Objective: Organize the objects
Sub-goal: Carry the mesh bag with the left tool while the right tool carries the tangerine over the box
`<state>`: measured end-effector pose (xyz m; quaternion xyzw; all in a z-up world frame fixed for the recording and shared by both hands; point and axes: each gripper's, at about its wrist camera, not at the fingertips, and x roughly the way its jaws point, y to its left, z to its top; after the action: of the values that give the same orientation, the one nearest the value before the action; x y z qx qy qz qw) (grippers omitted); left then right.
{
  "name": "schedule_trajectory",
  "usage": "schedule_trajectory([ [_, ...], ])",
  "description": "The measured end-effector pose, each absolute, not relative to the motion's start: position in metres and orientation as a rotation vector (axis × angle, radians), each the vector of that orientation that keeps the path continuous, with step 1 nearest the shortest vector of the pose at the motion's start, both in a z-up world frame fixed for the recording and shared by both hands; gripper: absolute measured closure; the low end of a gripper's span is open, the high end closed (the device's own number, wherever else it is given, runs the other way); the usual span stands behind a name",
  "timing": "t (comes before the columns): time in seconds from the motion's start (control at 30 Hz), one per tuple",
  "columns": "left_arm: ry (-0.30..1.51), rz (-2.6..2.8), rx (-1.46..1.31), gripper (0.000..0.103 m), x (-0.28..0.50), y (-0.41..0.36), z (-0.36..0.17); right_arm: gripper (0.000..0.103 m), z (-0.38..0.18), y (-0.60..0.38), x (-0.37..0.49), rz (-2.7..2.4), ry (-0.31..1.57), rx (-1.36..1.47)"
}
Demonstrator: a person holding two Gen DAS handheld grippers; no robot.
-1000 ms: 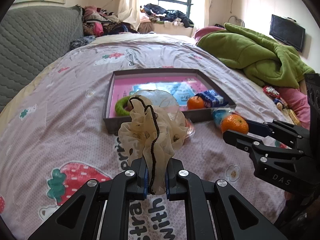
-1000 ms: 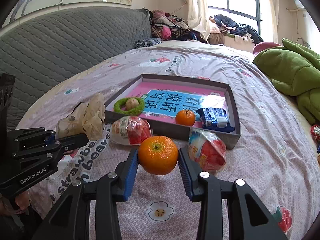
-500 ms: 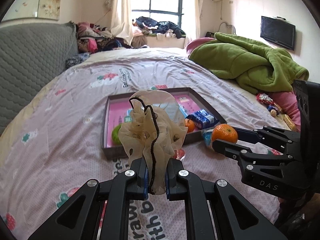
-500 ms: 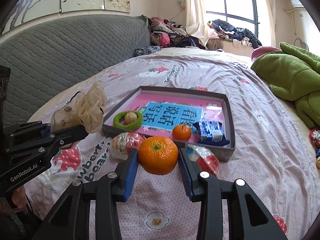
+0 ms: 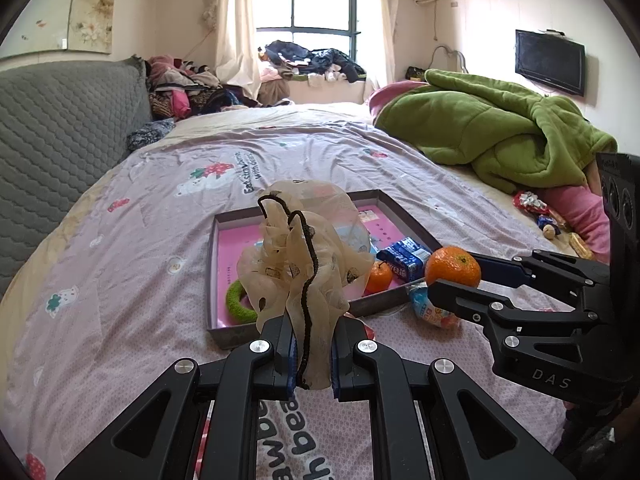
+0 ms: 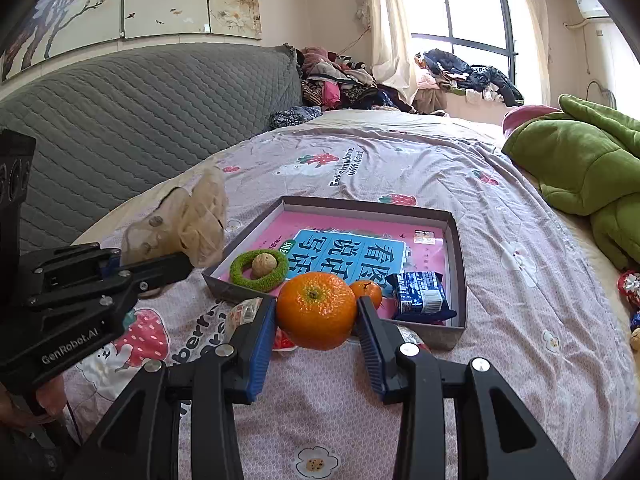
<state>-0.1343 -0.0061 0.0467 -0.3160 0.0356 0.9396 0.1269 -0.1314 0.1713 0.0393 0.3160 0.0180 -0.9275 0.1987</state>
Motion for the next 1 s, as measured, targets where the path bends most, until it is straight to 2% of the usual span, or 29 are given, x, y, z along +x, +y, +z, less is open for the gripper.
schedule_trajectory([
  [1.0, 0.051, 2.769, -0.938, 0.091, -0.178, -0.023, 0.042, 0.062, 0.068, 0.175, -0.168, -2.616, 0.038, 0.825],
])
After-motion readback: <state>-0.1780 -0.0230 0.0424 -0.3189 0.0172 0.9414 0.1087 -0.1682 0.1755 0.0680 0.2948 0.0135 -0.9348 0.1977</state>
